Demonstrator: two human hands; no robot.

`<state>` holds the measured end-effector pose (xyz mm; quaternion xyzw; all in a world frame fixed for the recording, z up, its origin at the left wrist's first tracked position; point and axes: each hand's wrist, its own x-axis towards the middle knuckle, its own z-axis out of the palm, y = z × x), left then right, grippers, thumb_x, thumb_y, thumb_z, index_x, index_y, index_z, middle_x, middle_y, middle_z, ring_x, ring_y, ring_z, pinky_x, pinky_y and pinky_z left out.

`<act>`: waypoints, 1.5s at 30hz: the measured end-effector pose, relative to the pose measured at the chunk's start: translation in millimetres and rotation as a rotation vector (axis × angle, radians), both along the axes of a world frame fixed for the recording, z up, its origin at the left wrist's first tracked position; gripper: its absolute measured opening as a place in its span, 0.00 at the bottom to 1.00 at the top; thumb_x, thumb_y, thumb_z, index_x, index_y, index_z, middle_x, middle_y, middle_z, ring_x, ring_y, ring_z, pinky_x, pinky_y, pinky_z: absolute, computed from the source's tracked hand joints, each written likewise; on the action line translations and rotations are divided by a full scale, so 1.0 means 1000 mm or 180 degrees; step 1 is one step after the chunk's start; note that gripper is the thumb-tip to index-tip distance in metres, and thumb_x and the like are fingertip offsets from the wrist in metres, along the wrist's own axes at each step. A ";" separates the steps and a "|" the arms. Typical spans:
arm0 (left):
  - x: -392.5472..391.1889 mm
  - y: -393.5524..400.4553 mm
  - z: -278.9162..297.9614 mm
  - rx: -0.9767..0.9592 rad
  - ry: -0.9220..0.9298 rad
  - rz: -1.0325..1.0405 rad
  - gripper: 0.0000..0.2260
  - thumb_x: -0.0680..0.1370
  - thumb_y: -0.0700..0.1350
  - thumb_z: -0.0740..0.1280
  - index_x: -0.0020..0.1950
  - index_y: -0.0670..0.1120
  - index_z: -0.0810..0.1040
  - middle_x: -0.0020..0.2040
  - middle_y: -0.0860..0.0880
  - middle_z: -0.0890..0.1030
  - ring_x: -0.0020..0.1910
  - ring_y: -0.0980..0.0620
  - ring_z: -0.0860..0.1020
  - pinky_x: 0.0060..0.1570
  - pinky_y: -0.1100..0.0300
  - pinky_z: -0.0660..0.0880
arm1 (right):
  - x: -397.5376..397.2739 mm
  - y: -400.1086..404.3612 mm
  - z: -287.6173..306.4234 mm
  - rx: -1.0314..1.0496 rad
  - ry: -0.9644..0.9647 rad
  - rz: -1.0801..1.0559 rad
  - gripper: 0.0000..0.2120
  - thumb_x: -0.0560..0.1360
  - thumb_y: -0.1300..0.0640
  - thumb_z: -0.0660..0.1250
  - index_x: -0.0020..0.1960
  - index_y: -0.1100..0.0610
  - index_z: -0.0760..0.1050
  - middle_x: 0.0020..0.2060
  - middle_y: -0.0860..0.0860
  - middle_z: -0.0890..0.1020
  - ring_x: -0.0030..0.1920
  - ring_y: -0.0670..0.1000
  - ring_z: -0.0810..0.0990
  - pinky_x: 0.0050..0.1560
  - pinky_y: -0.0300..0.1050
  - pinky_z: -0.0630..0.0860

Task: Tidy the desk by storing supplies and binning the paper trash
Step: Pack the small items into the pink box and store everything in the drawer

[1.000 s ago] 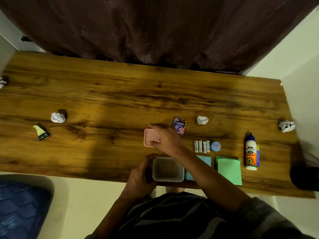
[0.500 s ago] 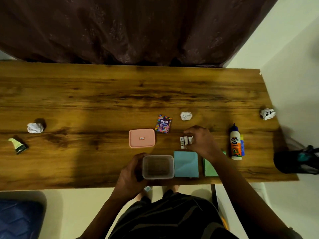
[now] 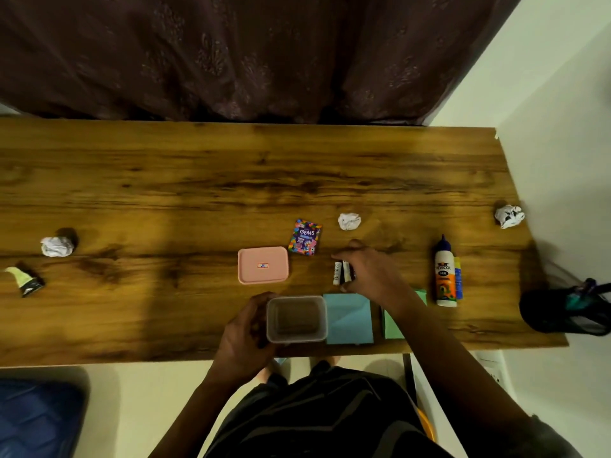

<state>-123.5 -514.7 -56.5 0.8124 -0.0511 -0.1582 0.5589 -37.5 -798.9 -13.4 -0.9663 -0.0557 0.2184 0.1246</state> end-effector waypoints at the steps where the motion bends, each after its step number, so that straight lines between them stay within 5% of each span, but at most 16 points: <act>1: 0.000 0.000 0.000 0.0000 -0.0003 0.0009 0.33 0.69 0.35 0.81 0.70 0.51 0.73 0.60 0.56 0.84 0.61 0.54 0.83 0.56 0.61 0.82 | 0.001 0.000 -0.001 -0.0035 0.0013 0.0018 0.33 0.69 0.47 0.79 0.71 0.47 0.74 0.70 0.50 0.73 0.66 0.53 0.76 0.64 0.49 0.76; 7: 0.000 -0.001 0.004 -0.0033 -0.0034 -0.0004 0.32 0.69 0.35 0.81 0.70 0.48 0.73 0.60 0.58 0.84 0.61 0.56 0.83 0.57 0.61 0.81 | 0.002 -0.005 0.000 -0.0036 -0.0002 0.0017 0.27 0.69 0.46 0.78 0.66 0.50 0.78 0.64 0.50 0.78 0.61 0.51 0.79 0.61 0.48 0.77; 12: 0.000 -0.001 0.006 -0.0003 -0.0068 -0.0019 0.32 0.70 0.38 0.81 0.70 0.51 0.73 0.61 0.59 0.83 0.61 0.57 0.83 0.57 0.61 0.81 | -0.005 0.001 0.028 0.0497 -0.0356 -0.0326 0.33 0.68 0.41 0.79 0.69 0.49 0.75 0.62 0.49 0.82 0.60 0.49 0.81 0.59 0.49 0.79; 17: 0.001 -0.001 0.003 -0.0031 -0.0060 0.0012 0.32 0.70 0.35 0.80 0.70 0.48 0.73 0.60 0.58 0.84 0.60 0.56 0.83 0.56 0.60 0.82 | -0.042 0.046 0.080 0.1120 -0.0494 -0.0180 0.27 0.66 0.38 0.78 0.62 0.44 0.78 0.46 0.40 0.82 0.41 0.40 0.75 0.43 0.37 0.72; 21: 0.000 0.001 -0.002 0.0058 -0.0041 0.0070 0.37 0.65 0.34 0.83 0.69 0.53 0.74 0.57 0.60 0.85 0.54 0.59 0.85 0.50 0.62 0.83 | -0.063 0.087 0.072 0.0968 -0.0308 0.0425 0.27 0.70 0.38 0.74 0.67 0.43 0.74 0.61 0.43 0.80 0.59 0.47 0.79 0.57 0.43 0.74; 28: -0.001 0.003 -0.009 0.0026 -0.0114 0.0061 0.36 0.65 0.36 0.84 0.71 0.46 0.74 0.59 0.56 0.85 0.58 0.56 0.85 0.54 0.56 0.83 | -0.066 0.099 0.051 0.0881 -0.0357 0.0557 0.32 0.72 0.38 0.73 0.72 0.46 0.71 0.67 0.45 0.77 0.65 0.50 0.77 0.61 0.45 0.73; 35: 0.001 0.003 -0.002 -0.0008 -0.0144 0.0017 0.32 0.70 0.39 0.81 0.71 0.50 0.74 0.61 0.58 0.84 0.61 0.57 0.82 0.59 0.54 0.82 | -0.049 0.047 0.046 0.0982 -0.0787 -0.0614 0.12 0.76 0.52 0.72 0.59 0.49 0.82 0.49 0.48 0.86 0.42 0.49 0.83 0.47 0.49 0.82; 38: 0.002 0.003 0.000 -0.0027 -0.0095 -0.0006 0.32 0.70 0.41 0.81 0.71 0.51 0.73 0.62 0.58 0.83 0.62 0.57 0.82 0.60 0.55 0.82 | -0.032 0.023 0.033 0.0671 -0.0774 -0.0815 0.13 0.73 0.58 0.76 0.57 0.52 0.83 0.49 0.50 0.87 0.46 0.49 0.84 0.50 0.46 0.81; 45: 0.004 0.003 0.003 -0.0041 -0.0115 -0.0071 0.32 0.69 0.39 0.81 0.71 0.49 0.73 0.61 0.58 0.84 0.62 0.57 0.82 0.59 0.59 0.81 | -0.006 0.017 0.009 0.0187 -0.0208 -0.0514 0.22 0.70 0.54 0.79 0.63 0.53 0.81 0.60 0.52 0.83 0.59 0.53 0.81 0.60 0.46 0.77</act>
